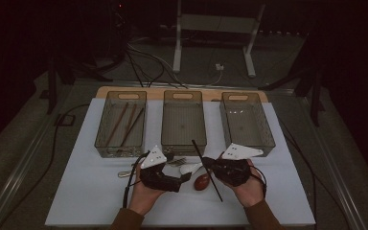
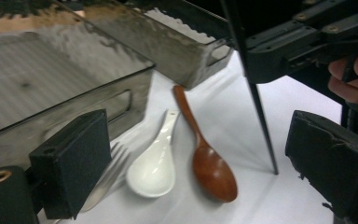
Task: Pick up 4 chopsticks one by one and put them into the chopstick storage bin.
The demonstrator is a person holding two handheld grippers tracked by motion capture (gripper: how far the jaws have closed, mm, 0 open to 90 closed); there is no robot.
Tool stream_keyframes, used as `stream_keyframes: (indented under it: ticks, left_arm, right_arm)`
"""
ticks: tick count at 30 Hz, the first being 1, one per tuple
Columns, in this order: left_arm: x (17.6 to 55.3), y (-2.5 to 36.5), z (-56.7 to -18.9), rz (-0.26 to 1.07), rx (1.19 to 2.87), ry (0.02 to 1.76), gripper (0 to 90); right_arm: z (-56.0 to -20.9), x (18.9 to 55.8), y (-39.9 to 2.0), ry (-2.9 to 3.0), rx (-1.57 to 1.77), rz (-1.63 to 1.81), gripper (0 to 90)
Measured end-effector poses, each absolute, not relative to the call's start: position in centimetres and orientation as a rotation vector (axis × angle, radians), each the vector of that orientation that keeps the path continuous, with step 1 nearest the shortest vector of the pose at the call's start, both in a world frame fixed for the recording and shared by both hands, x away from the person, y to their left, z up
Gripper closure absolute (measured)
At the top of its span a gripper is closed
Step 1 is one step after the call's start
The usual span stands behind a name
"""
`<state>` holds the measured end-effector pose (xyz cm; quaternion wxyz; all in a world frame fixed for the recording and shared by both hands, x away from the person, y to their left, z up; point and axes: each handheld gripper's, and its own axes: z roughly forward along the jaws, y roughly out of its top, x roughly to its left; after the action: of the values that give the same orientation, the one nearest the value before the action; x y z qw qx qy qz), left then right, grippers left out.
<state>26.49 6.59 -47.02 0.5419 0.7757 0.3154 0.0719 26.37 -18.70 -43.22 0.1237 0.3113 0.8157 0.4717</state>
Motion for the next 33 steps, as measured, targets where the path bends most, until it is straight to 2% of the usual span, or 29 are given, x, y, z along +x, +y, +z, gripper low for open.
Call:
stream_keyframes:
  ticks: [4,11,17,25,33]
  left_arm:
    - [26.5,5.7,-47.2,0.128,1.836,0.738,8.7]
    - [26.3,3.7,-47.5,0.066,1.862,0.691,18.0]
    - [26.3,2.5,-48.1,-0.047,1.854,0.64,48.1]
    - [26.6,2.0,-48.4,-0.106,1.825,0.642,77.4]
    - [27.1,2.8,-48.6,-0.169,1.788,0.694,87.1]
  right_arm:
    - [-43.0,26.4,-18.6,2.368,0.911,1.401,86.2]
    - [-42.6,26.4,-18.2,2.343,0.913,1.451,86.3]
    - [-42.1,26.3,-17.9,2.321,0.917,1.489,86.3]
    - [-41.9,26.4,-18.0,2.304,0.931,1.531,86.2]
    - [-41.6,26.3,-18.5,2.307,0.919,1.574,84.2]
